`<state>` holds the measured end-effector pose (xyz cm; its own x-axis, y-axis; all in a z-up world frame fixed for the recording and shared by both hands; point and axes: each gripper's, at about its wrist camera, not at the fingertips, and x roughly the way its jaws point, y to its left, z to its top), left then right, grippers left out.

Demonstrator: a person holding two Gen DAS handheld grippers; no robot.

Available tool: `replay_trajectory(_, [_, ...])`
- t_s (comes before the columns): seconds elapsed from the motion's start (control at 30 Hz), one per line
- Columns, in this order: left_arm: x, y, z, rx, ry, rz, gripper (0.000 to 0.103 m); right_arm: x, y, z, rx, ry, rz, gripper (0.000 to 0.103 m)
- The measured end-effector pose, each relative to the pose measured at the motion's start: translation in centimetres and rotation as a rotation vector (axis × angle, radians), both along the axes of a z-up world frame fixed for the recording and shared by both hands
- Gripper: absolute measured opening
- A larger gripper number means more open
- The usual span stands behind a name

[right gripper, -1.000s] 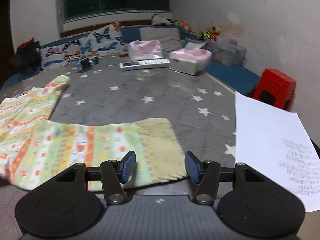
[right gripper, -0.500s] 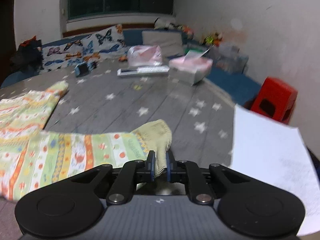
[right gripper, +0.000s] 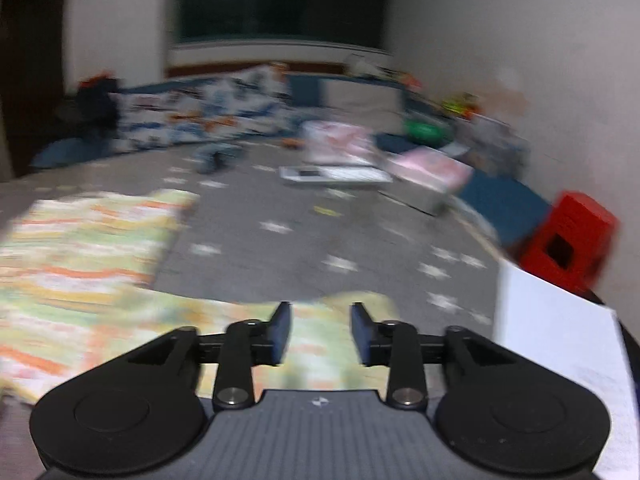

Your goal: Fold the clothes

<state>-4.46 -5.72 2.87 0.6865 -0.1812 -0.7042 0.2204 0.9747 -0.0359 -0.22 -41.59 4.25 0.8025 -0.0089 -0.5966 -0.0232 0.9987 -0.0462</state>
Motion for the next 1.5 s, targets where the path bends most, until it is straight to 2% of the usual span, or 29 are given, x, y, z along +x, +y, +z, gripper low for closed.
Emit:
replay_trajectory(0.1, [-0.3, -1.0, -0.2, -0.005, -0.001, -0.046, 0.019, 0.4, 4.3, 0.8, 0.029, -0.002, 0.159, 0.04])
replay_trajectory(0.23, [-1.3, -2.2, -0.1, 0.029, -0.02, -0.102, 0.019, 1.3, 10.9, 1.2, 0.083, 0.02, 0.366, 0.04])
replay_trajectory(0.33, [-1.6, -1.8, -0.1, 0.014, -0.003, -0.115, 0.019, 1.9, 16.1, 1.1, 0.093, 0.037, 0.503, 0.04])
replay_trajectory(0.5, [-2.2, -0.2, 0.1, -0.019, 0.027, -0.111, 0.021, 2.3, 23.3, -0.3, 0.051, 0.045, 0.671, 0.039])
replay_trajectory(0.6, [-2.6, 1.2, 0.7, -0.015, 0.007, -0.073, 0.028, 2.3, 26.0, -1.7, 0.04, 0.087, 0.738, 0.038])
replay_trajectory(0.73, [-2.6, 3.9, 1.4, -0.006, -0.014, 0.047, 0.031, 1.4, 27.7, -3.4, -0.047, 0.124, 0.785, 0.033])
replay_trajectory(0.93, [-0.9, 6.9, 0.7, -0.007, 0.004, 0.187, 0.031, -0.9, 27.3, -4.6, -0.171, 0.093, 0.827, 0.033])
replay_trajectory(1.1, [-0.2, 8.4, 0.4, -0.044, 0.016, 0.275, 0.032, -0.9, 27.0, -3.8, -0.154, 0.075, 0.815, 0.035])
replay_trajectory(1.17, [-0.4, 9.2, 0.4, -0.039, -0.005, 0.341, 0.044, -1.1, 26.4, -3.3, -0.12, 0.067, 0.799, 0.037])
replay_trajectory(1.23, [-0.4, 10.5, 0.5, -0.04, -0.02, 0.428, 0.047, -1.3, 25.6, -2.8, -0.083, 0.063, 0.768, 0.043])
replay_trajectory(1.4, [0.4, 14.5, 0.1, -0.027, -0.035, 0.659, 0.053, -1.8, 23.5, -2.5, -0.038, 0.071, 0.707, 0.047])
replay_trajectory(1.5, [0.9, 16.6, -0.3, -0.021, -0.043, 0.761, 0.054, -2.1, 22.6, -2.4, -0.03, 0.072, 0.683, 0.047])
